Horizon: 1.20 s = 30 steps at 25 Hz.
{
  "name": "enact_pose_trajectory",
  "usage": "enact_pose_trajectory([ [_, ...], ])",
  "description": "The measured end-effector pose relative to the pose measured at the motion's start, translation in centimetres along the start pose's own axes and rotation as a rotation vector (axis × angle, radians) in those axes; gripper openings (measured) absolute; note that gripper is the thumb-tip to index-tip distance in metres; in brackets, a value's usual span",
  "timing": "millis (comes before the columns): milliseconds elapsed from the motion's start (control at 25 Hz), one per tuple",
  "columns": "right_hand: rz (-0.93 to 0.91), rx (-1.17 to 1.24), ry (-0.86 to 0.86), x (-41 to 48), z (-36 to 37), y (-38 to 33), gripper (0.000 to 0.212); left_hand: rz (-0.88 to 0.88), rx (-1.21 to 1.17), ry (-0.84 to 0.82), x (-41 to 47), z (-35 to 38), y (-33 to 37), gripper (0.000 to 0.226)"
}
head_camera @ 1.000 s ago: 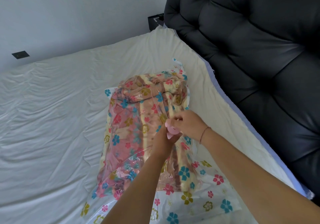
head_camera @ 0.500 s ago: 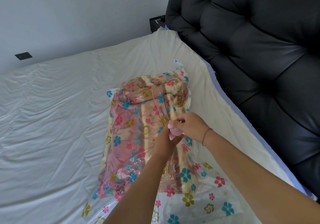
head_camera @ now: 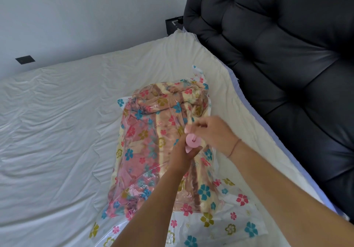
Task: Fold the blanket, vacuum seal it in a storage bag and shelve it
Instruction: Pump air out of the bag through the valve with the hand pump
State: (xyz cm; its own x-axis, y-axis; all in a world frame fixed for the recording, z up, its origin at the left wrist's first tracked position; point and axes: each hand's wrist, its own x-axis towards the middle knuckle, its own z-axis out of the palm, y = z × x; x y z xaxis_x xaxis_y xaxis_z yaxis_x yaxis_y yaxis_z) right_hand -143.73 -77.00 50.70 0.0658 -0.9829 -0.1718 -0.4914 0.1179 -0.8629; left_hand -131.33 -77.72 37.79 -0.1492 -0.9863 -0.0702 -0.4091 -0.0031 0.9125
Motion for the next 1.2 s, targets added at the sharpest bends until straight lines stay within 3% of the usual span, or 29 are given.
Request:
enact_pose_trajectory([
  [160, -0.262, 0.231, 0.095, -0.6, -4.0, -4.5, 0.019, -0.01, -0.033, -0.014, 0.4, -0.2, -0.3, 0.041],
  [360, 0.079, -0.069, -0.047, -0.1, 1.6, 1.9, 0.015, 0.025, 0.045, -0.04, -0.2, 0.3, -0.2, 0.033],
  [600, -0.234, 0.216, 0.072, -0.3, -3.5, -4.5, 0.019, -0.021, -0.027, -0.027, 0.8, -0.4, -0.6, 0.042],
  [800, 0.073, 0.012, -0.035, 0.5, 1.8, 2.2, 0.026, 0.017, 0.036, -0.042, 0.4, 0.1, -0.7, 0.037],
  [880, 0.032, 0.024, -0.013, 0.5, 1.0, 1.2, 0.026, 0.008, 0.008, -0.017, 0.5, 0.0, -0.7, 0.04],
  [1040, -0.241, 0.214, 0.079, -0.2, -3.4, -4.2, 0.023, -0.006, -0.012, -0.016, 1.0, -0.3, -0.8, 0.043],
  [1200, -0.073, -0.035, 0.09, 0.7, 0.7, 0.8, 0.025, 0.01, 0.032, -0.033, 0.7, 0.1, -0.5, 0.037],
])
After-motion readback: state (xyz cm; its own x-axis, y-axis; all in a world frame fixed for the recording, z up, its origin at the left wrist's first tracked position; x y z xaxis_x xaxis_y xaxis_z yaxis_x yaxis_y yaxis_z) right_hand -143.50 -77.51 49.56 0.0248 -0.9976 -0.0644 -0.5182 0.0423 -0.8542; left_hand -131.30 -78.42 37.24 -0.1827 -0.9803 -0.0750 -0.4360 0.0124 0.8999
